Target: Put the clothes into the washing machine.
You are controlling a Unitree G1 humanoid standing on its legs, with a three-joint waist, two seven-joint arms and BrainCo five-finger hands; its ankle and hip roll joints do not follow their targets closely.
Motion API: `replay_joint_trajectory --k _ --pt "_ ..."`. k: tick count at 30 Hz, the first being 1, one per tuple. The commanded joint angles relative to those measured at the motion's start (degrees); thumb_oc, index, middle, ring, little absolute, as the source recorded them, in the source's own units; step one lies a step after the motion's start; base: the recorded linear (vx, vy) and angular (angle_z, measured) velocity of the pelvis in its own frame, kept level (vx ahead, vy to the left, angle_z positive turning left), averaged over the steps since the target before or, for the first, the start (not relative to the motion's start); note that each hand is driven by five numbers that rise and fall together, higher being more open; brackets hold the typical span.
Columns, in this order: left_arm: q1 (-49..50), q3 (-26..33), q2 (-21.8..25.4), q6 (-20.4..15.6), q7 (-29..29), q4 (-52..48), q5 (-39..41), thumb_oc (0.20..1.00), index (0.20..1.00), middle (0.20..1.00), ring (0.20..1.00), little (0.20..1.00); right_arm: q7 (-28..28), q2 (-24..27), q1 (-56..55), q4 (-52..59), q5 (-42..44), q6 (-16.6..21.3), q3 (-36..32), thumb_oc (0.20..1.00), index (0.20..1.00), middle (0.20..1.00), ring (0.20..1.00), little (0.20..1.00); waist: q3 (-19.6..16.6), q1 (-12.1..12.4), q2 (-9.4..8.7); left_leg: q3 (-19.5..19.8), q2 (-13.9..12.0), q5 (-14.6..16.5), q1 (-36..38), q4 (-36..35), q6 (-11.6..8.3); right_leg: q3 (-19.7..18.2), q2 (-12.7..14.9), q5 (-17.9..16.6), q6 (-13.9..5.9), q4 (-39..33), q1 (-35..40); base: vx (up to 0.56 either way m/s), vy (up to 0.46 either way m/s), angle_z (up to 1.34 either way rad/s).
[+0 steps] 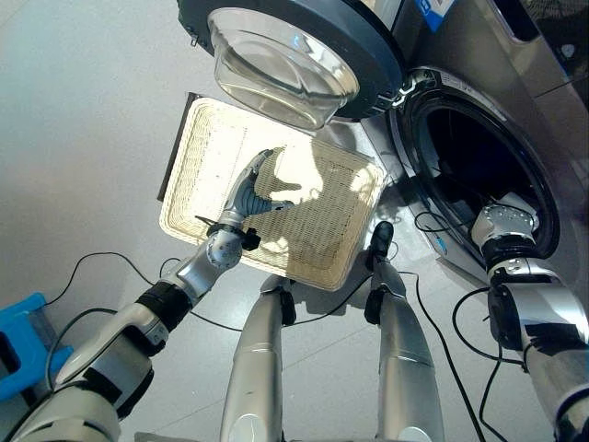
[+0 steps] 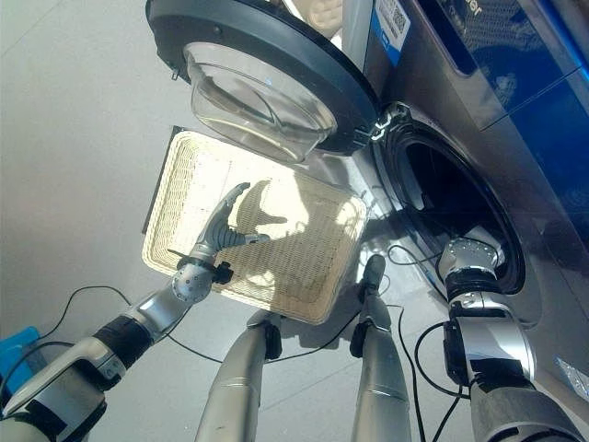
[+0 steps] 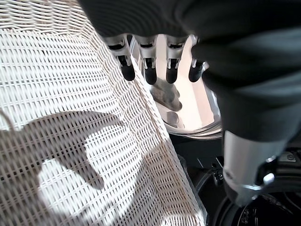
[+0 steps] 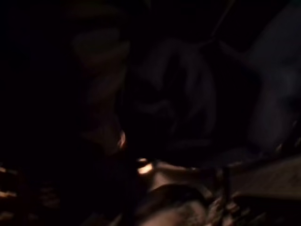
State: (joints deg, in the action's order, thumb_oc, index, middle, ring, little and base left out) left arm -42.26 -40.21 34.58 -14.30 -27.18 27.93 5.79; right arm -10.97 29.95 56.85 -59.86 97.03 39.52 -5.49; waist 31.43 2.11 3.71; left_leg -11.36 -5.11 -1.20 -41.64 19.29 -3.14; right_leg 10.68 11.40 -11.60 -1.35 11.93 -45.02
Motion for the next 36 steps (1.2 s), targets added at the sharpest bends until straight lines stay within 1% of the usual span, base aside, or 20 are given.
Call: replay_joint_trajectory --k 1,3,4,6,8,9,10,11,13,15,17,19,20,24,25,26,28,30,33,36 --pt "-0.61 0.89 -1.55 -1.95 -1.36 -0.71 0.81 1.000 1.000 1.000 1.000 1.000 -8.82 6.63 1.99 1.80 -16.53 -4.75 5.01 1.000 1.000 1.000 1.000 1.000 -1.64 -1.18 3.15 0.26 4.45 1.34 2.42 -3.77 -1.17 4.00 0.08 8.02 -6.38 7.78 2.37 0.00 0.000 0.00" --pt "-0.51 1.02 -1.91 -2.02 -1.41 -0.19 0.56 1.000 1.000 1.000 1.000 1.000 -13.76 6.69 1.83 -0.14 -21.51 -8.79 5.75 1.000 1.000 1.000 1.000 1.000 -1.64 -1.07 3.17 0.28 4.43 1.66 2.69 -3.72 -1.25 3.96 0.04 8.34 -6.50 7.92 2.57 0.00 0.004 0.02" --pt "-0.72 1.32 -2.03 -2.12 -1.28 0.16 0.46 1.000 1.000 1.000 1.000 1.000 -16.74 6.81 2.16 -1.74 -25.87 -13.39 6.41 1.000 1.000 1.000 1.000 1.000 -1.64 -1.00 3.18 0.25 4.49 1.27 2.32 -3.90 -1.16 4.04 -0.04 7.99 -6.39 7.70 2.23 0.02 0.006 0.05" --pt "-1.14 1.38 -2.31 -2.33 -1.00 0.85 0.41 1.000 1.000 1.000 1.000 1.000 -22.38 7.14 2.87 -5.11 -31.73 -19.34 7.78 1.000 1.000 1.000 1.000 1.000 -1.64 -0.76 3.23 0.19 4.46 1.21 2.27 -4.10 -1.02 4.07 -0.13 7.99 -6.32 7.62 2.14 -0.01 0.002 0.03" --pt "-1.36 1.54 -3.17 -2.56 -0.67 1.51 -0.23 1.000 1.000 1.000 1.000 1.000 -25.81 7.30 4.02 -8.16 -40.30 -22.42 10.06 1.000 1.000 1.000 1.000 1.000 -1.64 -0.38 3.31 0.15 4.48 1.20 2.01 -4.04 -0.74 4.29 -0.10 8.04 -6.25 7.68 1.99 0.00 0.000 0.00" --pt "-1.33 1.41 -3.42 -2.69 -0.48 1.68 -0.36 1.000 1.000 1.000 1.000 1.000 -28.74 7.38 4.28 -8.69 -47.43 -25.36 11.24 1.000 1.000 1.000 1.000 1.000 -1.64 -0.27 3.38 0.16 4.48 1.67 2.29 -3.79 -0.76 4.39 -0.01 8.47 -6.37 7.93 2.29 0.00 0.000 0.00" --pt "-1.64 1.46 -3.38 -2.70 -0.42 1.70 -0.38 1.000 1.000 1.000 1.000 1.000 -29.56 7.45 4.65 -8.77 -48.72 -25.88 11.51 1.000 1.000 1.000 1.000 1.000 -1.64 -0.26 3.36 0.17 4.51 1.25 1.78 -3.85 -0.67 4.46 0.01 8.02 -6.25 7.72 1.86 0.00 0.000 0.00" --pt "-1.34 1.06 -3.86 -3.06 -0.53 1.95 -0.79 1.000 1.000 1.000 1.000 1.000 -31.73 7.72 5.32 -9.28 -52.46 -29.79 13.66 1.000 1.000 1.000 1.000 1.000 -1.64 -0.02 3.54 0.17 4.51 1.58 2.08 -3.70 -0.72 4.49 0.01 8.31 -6.30 7.97 2.05 0.00 0.000 0.00" --pt "-1.10 0.91 -4.40 -3.09 -0.76 1.71 -1.43 1.000 1.000 1.000 1.000 1.000 -35.23 8.43 6.42 -10.13 -61.53 -35.66 17.22 1.000 1.000 1.000 1.000 1.000 -1.64 0.19 3.84 0.19 4.53 1.60 1.79 -3.58 -0.55 4.55 -0.02 8.40 -6.25 8.16 1.69 0.01 0.001 0.02" --pt "-1.05 0.99 -4.50 -3.75 -0.73 1.91 -1.70 1.000 1.000 1.000 1.000 1.000 -36.98 8.90 7.42 -10.81 -64.96 -38.68 18.92 1.000 1.000 1.000 1.000 1.000 -1.64 0.40 4.00 0.29 4.64 1.34 0.99 -3.31 -0.36 4.68 0.05 8.17 -6.13 8.32 0.99 -0.01 0.001 0.02" --pt "-0.27 0.99 -4.62 -4.73 -0.91 1.99 -2.05 1.000 1.000 1.000 1.000 1.000 -39.20 9.03 7.20 -11.44 -68.87 -40.45 19.48 1.000 1.000 1.000 1.000 1.000 -1.64 0.64 4.29 0.38 4.75 1.88 1.08 -2.95 -0.34 4.73 0.05 8.77 -6.25 8.69 1.15 0.00 0.000 0.00" --pt "-0.27 0.99 -4.62 -4.73 -0.91 1.99 -2.05 1.000 1.000 1.000 1.000 1.000 -39.20 9.03 7.20 -11.44 -68.87 -40.45 19.48 1.000 1.000 1.000 1.000 1.000 -1.64 0.64 4.29 0.38 4.75 1.88 1.08 -2.95 -0.34 4.73 0.05 8.77 -6.25 8.69 1.15 0.00 0.000 0.00" --pt "0.50 1.25 -4.94 -5.48 -1.15 1.72 -2.76 1.000 1.000 1.000 1.000 1.000 -42.14 8.09 6.69 -10.76 -75.91 -42.56 20.35 1.000 1.000 1.000 1.000 1.000 -1.64 0.83 4.57 0.52 4.94 2.04 0.60 -2.74 -0.21 4.81 0.06 8.75 -6.30 8.70 0.72 0.00 0.000 0.00" --pt "1.31 1.42 -5.94 -5.19 -1.60 1.31 -3.93 1.000 1.000 1.000 1.000 1.000 -43.98 6.16 6.11 -10.45 -79.07 -44.07 21.70 1.000 1.000 1.000 1.000 1.000 -1.64 1.02 4.88 0.55 5.10 2.08 0.51 -2.90 -0.22 4.86 0.03 8.72 -6.30 8.51 0.46 0.00 0.000 0.00" --pt "1.93 1.54 -6.44 -5.67 -2.02 1.49 -5.43 1.000 1.000 1.000 1.000 1.000 -44.74 4.59 4.77 -10.19 -82.38 -45.28 21.90 1.000 1.000 1.000 1.000 1.000 -1.64 1.02 4.98 0.64 5.16 2.05 0.48 -3.19 -0.21 4.79 -0.03 8.71 -6.28 8.18 0.46 0.00 0.000 0.00" --pt "1.99 1.54 -6.61 -5.85 -2.15 1.61 -5.82 1.000 1.000 1.000 1.000 1.000 -44.84 4.14 4.51 -10.17 -83.51 -45.82 22.13 1.000 1.000 1.000 1.000 1.000 -1.64 1.01 5.02 0.63 5.18 2.03 0.47 -3.25 -0.21 4.75 -0.08 8.72 -6.26 8.11 0.45 0.00 0.000 0.00" --pt "1.94 1.22 -8.03 -6.09 -2.79 2.02 -7.41 1.000 1.000 1.000 1.000 1.000 -45.11 1.48 3.23 -10.99 -87.61 -49.90 24.37 1.000 1.000 1.000 1.000 1.000 -1.64 0.98 5.37 0.44 5.29 1.91 0.54 -3.56 -0.19 4.59 -0.18 8.79 -6.12 7.78 0.44 0.00 0.000 0.00" --pt "2.04 1.17 -8.41 -6.20 -3.03 2.20 -7.83 1.000 1.000 1.000 1.000 1.000 -44.71 0.89 2.76 -11.13 -87.86 -50.67 24.54 1.000 1.000 1.000 1.000 1.000 -1.64 0.94 5.46 0.38 5.31 1.93 0.57 -3.57 -0.20 4.57 -0.17 8.89 -6.09 7.79 0.46 0.00 0.000 0.00" --pt "2.08 1.04 -10.27 -6.84 -4.31 3.51 -8.93 1.000 1.000 1.000 1.000 1.000 -40.96 -2.15 0.69 -12.89 -87.82 -51.10 25.58 1.000 1.000 1.000 1.000 1.000 -1.64 0.92 5.87 0.00 5.26 1.80 0.70 -3.91 -0.11 4.63 -0.07 9.15 -5.95 7.54 0.66 0.00 0.000 0.00" --pt "2.00 1.03 -10.86 -6.83 -4.61 4.06 -9.31 1.000 1.000 1.000 1.000 1.000 -40.34 -2.83 0.25 -13.20 -88.30 -51.11 26.02 1.000 1.000 1.000 1.000 1.000 -1.64 0.88 5.95 -0.03 5.28 1.76 0.58 -3.82 -0.13 4.62 0.02 9.20 -5.91 7.63 0.57 0.00 0.000 0.00"
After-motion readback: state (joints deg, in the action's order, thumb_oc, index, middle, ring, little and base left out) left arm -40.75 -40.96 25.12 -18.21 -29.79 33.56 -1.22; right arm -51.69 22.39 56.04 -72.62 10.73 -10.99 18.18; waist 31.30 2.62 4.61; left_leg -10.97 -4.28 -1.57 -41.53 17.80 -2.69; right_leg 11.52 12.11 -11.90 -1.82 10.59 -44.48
